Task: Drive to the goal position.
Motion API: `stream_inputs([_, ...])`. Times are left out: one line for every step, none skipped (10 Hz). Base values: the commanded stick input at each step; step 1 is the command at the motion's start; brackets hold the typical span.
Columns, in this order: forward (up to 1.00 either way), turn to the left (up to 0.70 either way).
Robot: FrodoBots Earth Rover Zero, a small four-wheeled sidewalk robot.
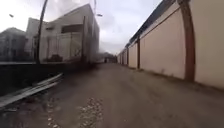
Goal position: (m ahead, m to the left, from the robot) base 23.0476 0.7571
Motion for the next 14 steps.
stream_inputs([0.5, 0.0])
stream_inputs([0.5, 0.0])
stream_inputs([0.5, 0.0])
stream_inputs([0.5, 0.0])
stream_inputs([0.5, 0.0])
stream_inputs([0.5, 0.0])
stream_inputs([0.5, 0.0])
stream_inputs([0.5, 0.0])
stream_inputs([0.5, 0.0])
stream_inputs([0.5, 0.0])
stream_inputs([0.5, 0.0])
stream_inputs([0.5, 0.0])
stream_inputs([0.5, 0.0])
stream_inputs([0.5, 0.0])
